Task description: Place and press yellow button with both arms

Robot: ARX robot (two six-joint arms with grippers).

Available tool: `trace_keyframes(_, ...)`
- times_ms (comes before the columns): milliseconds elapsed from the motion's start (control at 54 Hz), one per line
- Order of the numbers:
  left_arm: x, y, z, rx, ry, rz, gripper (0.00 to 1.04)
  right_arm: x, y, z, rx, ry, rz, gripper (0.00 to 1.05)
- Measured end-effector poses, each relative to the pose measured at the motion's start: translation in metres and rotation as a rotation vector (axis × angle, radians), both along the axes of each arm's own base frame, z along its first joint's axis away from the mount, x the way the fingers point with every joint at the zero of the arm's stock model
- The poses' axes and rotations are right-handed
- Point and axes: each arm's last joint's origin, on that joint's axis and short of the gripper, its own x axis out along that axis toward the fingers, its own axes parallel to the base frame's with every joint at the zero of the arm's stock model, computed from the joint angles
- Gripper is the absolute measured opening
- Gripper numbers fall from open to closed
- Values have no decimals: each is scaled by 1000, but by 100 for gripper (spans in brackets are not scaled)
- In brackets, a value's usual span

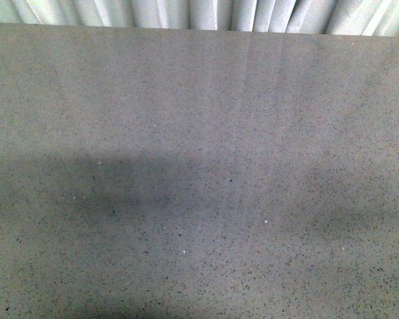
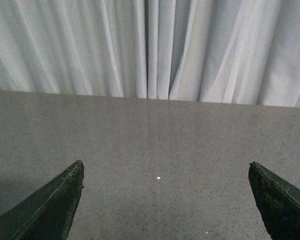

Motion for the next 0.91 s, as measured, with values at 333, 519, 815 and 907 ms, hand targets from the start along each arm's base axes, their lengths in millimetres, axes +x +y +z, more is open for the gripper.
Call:
trace_keyframes(333,0,0,0,0,0,0,96,0,0,0,0,0,0,96)
trace_keyframes(519,0,0,0,0,0,0,96,0,0,0,0,0,0,96)
trace_keyframes(815,7,-1,3,-53,296,-222,96,0,0,0,0,0,3,96)
trace_keyframes(907,31,2,8,-78,367,-249,96,0,0,0,0,0,2,96)
